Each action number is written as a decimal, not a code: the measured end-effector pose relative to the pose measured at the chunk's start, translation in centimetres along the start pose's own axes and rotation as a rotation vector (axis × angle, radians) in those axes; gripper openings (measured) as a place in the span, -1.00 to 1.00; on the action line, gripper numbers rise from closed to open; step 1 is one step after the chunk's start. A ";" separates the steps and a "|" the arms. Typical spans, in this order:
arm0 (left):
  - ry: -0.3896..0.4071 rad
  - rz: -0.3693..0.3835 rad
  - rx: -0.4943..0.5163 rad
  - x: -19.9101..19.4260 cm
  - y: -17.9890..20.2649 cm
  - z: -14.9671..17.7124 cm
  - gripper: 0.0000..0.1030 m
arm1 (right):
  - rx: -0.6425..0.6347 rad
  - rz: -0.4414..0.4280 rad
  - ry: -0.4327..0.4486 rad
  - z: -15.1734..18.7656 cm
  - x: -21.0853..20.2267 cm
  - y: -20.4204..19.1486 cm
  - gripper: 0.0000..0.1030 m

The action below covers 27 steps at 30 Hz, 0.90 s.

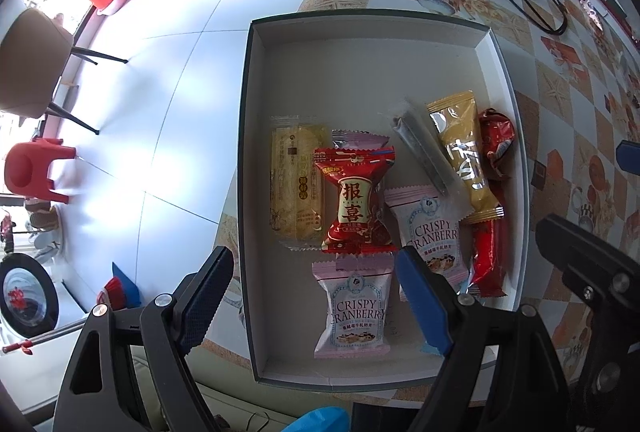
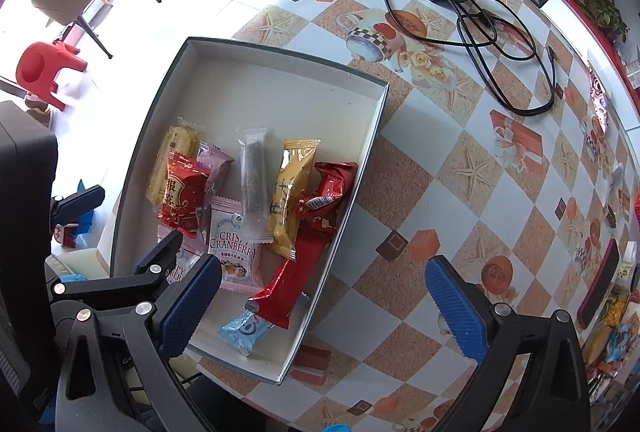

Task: Organize snacks

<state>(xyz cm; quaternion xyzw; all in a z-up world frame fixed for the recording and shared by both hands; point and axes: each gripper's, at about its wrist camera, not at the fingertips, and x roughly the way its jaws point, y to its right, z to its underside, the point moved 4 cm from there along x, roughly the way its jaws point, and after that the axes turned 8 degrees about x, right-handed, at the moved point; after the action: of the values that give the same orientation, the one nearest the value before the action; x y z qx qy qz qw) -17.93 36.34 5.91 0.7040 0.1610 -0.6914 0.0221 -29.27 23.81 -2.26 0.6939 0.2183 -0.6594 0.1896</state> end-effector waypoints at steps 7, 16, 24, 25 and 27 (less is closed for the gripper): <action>0.001 0.000 0.011 -0.6 -0.1 -0.1 0.67 | -0.017 0.004 0.003 0.5 -0.4 -0.4 0.99; 0.000 0.000 0.010 -0.9 0.3 -0.1 0.67 | -0.017 0.008 0.004 0.7 -0.5 -0.5 0.99; -0.003 0.009 0.013 -1.1 0.6 0.0 0.67 | -0.033 0.009 0.002 0.8 -0.5 -0.8 0.99; -0.004 0.007 0.015 -1.1 0.6 0.0 0.67 | -0.032 0.008 0.001 0.8 -0.5 -0.8 0.99; -0.006 0.007 0.016 -1.1 0.7 0.0 0.67 | -0.039 0.008 0.001 0.8 -0.4 -0.8 0.99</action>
<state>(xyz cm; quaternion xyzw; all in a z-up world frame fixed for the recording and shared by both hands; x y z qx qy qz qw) -17.77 35.50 6.84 0.7027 0.1529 -0.6946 0.0191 -30.45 24.03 -1.86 0.6913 0.2284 -0.6540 0.2054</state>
